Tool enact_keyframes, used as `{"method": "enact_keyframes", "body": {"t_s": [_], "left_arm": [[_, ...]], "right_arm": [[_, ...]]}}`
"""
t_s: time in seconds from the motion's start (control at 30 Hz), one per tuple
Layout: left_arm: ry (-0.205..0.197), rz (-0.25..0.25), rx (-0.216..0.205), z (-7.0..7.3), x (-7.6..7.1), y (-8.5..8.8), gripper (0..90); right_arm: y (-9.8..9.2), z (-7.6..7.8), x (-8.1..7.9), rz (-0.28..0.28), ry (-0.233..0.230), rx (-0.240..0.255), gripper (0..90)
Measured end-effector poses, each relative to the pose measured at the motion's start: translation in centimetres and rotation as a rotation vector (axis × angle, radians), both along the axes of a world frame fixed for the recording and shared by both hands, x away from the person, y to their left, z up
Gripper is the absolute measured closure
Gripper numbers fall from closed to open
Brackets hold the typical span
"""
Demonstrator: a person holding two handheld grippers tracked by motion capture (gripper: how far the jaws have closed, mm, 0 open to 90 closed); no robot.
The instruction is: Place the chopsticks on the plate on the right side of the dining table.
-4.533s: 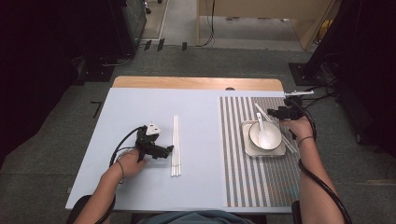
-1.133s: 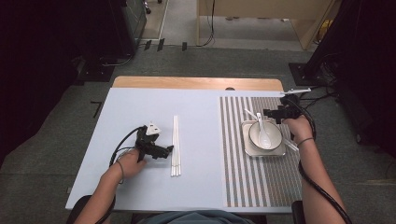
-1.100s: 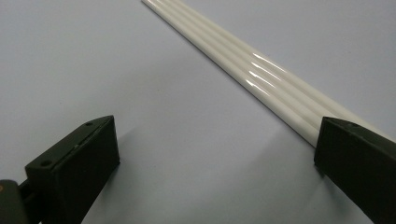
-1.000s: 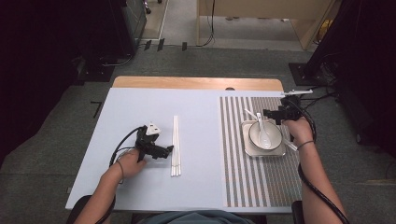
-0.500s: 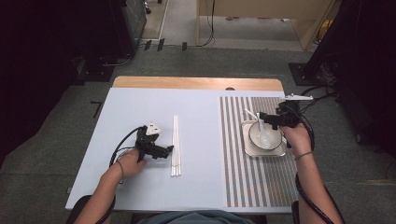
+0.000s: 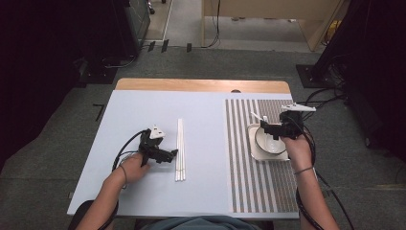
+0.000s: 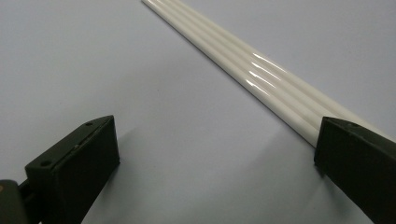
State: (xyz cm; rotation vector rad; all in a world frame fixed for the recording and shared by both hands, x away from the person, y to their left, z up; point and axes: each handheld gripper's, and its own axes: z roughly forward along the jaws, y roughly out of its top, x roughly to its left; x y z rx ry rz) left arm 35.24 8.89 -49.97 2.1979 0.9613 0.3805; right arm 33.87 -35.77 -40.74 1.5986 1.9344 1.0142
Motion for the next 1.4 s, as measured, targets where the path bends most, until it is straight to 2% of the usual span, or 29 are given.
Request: {"method": "enact_keyframes", "body": {"t_s": [0.33, 0.57, 0.73, 0.83, 0.87, 1.0, 1.13, 1.27, 1.4], "left_arm": [[0.0, 0.002, -0.003, 0.0, 0.0, 0.0, 0.0], [0.0, 0.0, 0.0, 0.0, 0.0, 0.0, 0.0], [0.0, 0.0, 0.0, 0.0, 0.0, 0.0, 0.0], [0.0, 0.002, -0.002, 0.0, 0.0, 0.0, 0.0], [0.0, 0.002, -0.002, 0.0, 0.0, 0.0, 0.0], [0.0, 0.002, -0.002, 0.0, 0.0, 0.0, 0.0], [-0.001, 0.002, -0.001, 0.0, 0.0, 0.0, 0.0], [0.0, 0.002, -0.002, 0.0, 0.0, 0.0, 0.0], [-0.001, 0.002, -0.003, 0.0, 0.0, 0.0, 0.0]], "right_arm": [[2.8, 0.2, -0.9, 0.032, -0.007, 0.022, 16.6], [4.5, -0.2, -1.3, 0.05, -0.026, -0.022, 18.7], [5.5, -0.3, -1.5, 0.043, -0.056, -0.013, 18.5], [6.2, -0.4, -1.5, 0.039, -0.061, 0.017, 17.1], [6.4, -0.4, -1.5, 0.044, -0.059, 0.025, 15.9], [7.3, -0.8, -1.5, 0.056, -0.052, -0.007, 15.8], [8.1, -1.1, -1.5, 0.071, -0.042, -0.012, 15.4], [9.1, -1.3, -1.3, 0.05, -0.044, -0.018, 15.0], [10.0, -1.7, -1.1, 0.059, -0.045, -0.017, 15.4]]}}
